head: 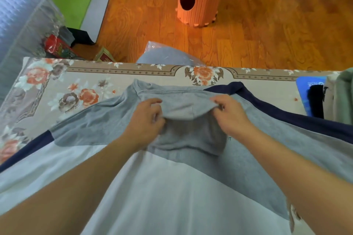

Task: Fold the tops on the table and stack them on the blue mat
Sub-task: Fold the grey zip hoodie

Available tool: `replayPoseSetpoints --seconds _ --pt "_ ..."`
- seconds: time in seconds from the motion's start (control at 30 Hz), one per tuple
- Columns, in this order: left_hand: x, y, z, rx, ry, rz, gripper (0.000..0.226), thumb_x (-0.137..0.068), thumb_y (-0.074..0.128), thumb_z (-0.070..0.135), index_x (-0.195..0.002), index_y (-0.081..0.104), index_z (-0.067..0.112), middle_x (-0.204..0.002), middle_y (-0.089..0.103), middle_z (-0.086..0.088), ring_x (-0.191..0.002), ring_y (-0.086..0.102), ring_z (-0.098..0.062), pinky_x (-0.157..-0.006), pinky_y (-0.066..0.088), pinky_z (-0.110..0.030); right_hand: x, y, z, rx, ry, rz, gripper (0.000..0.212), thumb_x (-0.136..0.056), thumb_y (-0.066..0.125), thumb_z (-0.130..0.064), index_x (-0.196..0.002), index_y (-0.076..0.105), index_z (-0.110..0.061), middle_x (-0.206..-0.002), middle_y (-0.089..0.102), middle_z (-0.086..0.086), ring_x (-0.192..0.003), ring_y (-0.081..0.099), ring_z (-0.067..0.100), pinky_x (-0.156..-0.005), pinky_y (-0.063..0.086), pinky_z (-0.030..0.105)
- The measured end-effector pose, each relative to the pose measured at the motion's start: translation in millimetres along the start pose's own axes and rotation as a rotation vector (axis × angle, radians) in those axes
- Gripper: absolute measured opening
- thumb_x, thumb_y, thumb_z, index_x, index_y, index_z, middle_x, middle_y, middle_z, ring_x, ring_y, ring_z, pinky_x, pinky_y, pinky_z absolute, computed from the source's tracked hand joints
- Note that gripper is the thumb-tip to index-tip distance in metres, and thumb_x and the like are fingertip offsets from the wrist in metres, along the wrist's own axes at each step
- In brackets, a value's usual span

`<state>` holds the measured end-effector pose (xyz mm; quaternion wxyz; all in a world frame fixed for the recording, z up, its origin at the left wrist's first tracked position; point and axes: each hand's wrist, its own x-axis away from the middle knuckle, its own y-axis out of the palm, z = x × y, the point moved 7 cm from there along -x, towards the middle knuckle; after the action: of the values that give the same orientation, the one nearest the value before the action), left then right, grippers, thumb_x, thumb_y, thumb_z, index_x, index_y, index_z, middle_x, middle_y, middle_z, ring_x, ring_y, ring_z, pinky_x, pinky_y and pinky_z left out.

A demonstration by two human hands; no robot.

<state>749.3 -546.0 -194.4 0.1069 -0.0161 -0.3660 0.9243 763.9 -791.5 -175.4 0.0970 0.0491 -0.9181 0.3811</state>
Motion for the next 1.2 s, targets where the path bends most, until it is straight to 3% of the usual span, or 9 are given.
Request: replayPoseSetpoints --seconds 0.1,0.2,0.3,0.43,0.67,0.83,0.9,1.07,1.2 --pt "-23 -40 39 0.257 -0.007 0.039 0.031 -0.088 0.051 0.033 -0.097 0.072 0.011 -0.107 0.066 0.021 -0.099 0.056 0.008 -0.089 0.04 -0.009 -15 -36 -42 -0.305 -0.002 0.015 0.018 -0.099 0.055 -0.017 -0.087 0.068 -0.02 -0.083 0.063 -0.011 -0.081 0.055 0.008 -0.067 0.04 0.024" --pt "-49 -74 67 0.323 0.03 -0.038 0.024 -0.092 0.055 0.024 -0.089 0.067 0.004 -0.084 0.063 -0.009 -0.08 0.055 -0.009 -0.073 0.044 -0.028 -35 -52 -67 -0.55 -0.085 -0.021 0.011 -0.097 0.06 -0.029 -0.087 0.063 -0.03 -0.092 0.065 -0.012 -0.089 0.057 0.007 -0.078 0.043 0.029" --pt "-66 -66 51 0.337 -0.127 -0.223 0.031 -0.088 0.068 0.032 -0.11 0.061 0.011 -0.102 0.067 0.001 -0.095 0.064 -0.01 -0.082 0.05 -0.027 -39 -30 -44 -0.206 0.045 -0.213 0.038 -0.088 0.071 -0.043 -0.123 0.06 -0.03 -0.115 0.067 -0.008 -0.111 0.062 0.013 -0.089 0.049 0.032" --pt "-64 -47 4 0.154 -0.268 -0.248 0.013 -0.103 0.057 0.025 -0.102 0.069 0.03 -0.105 0.07 0.006 -0.103 0.066 -0.015 -0.093 0.053 -0.032 -39 -27 -14 -0.212 0.161 -0.214 0.026 -0.096 0.059 -0.003 -0.108 0.067 -0.024 -0.104 0.07 -0.001 -0.104 0.064 0.021 -0.087 0.051 0.034" --pt "-95 -85 14 -0.133 -0.059 -0.23 0.023 -0.1 0.059 0.039 -0.103 0.07 0.019 -0.098 0.07 0.0 -0.093 0.064 -0.019 -0.082 0.051 -0.04 -59 -73 -31 0.053 0.027 -0.199 0.02 -0.099 0.057 -0.007 -0.112 0.07 -0.016 -0.106 0.068 0.001 -0.098 0.059 0.02 -0.074 0.043 0.03" --pt "-98 -76 11 -0.444 -0.129 -0.585 0.025 -0.084 0.079 0.027 -0.107 0.07 0.024 -0.101 0.071 0.007 -0.095 0.065 -0.016 -0.086 0.052 -0.036 -68 -75 -43 0.275 0.016 -0.238 0.01 -0.095 0.066 -0.01 -0.088 0.065 -0.017 -0.086 0.062 0.0 -0.085 0.059 0.021 -0.067 0.041 0.031" --pt "-99 -79 13 -0.558 -0.119 -0.491 0.004 -0.087 0.072 0.018 -0.089 0.07 0.017 -0.086 0.068 -0.002 -0.086 0.063 -0.026 -0.074 0.051 -0.038 -69 -74 -43 0.458 -0.01 -0.247 0.015 -0.092 0.068 -0.007 -0.08 0.061 -0.015 -0.078 0.058 0.0 -0.086 0.059 0.028 -0.06 0.036 0.031" --pt "-48 -100 28 -0.228 -0.127 0.211 0.023 -0.093 0.05 0.011 -0.093 0.069 0.023 -0.084 0.066 0.0 -0.079 0.059 -0.022 -0.072 0.044 -0.034 -43 -77 -42 0.431 -0.147 0.089 0.007 -0.09 0.06 -0.005 -0.087 0.059 -0.012 -0.089 0.051 0.006 -0.087 0.054 0.029 -0.066 0.04 0.037" --pt "35 -66 10 0.129 -0.227 0.292 0.038 -0.093 0.047 -0.005 -0.112 0.065 0.022 -0.091 0.069 0.012 -0.08 0.062 -0.007 -0.074 0.046 -0.014 46 -47 -16 0.323 -0.319 0.231 0.037 -0.073 0.064 0.006 -0.105 0.057 -0.013 -0.098 0.047 0.011 -0.077 0.054 0.035 -0.059 0.047 0.041"
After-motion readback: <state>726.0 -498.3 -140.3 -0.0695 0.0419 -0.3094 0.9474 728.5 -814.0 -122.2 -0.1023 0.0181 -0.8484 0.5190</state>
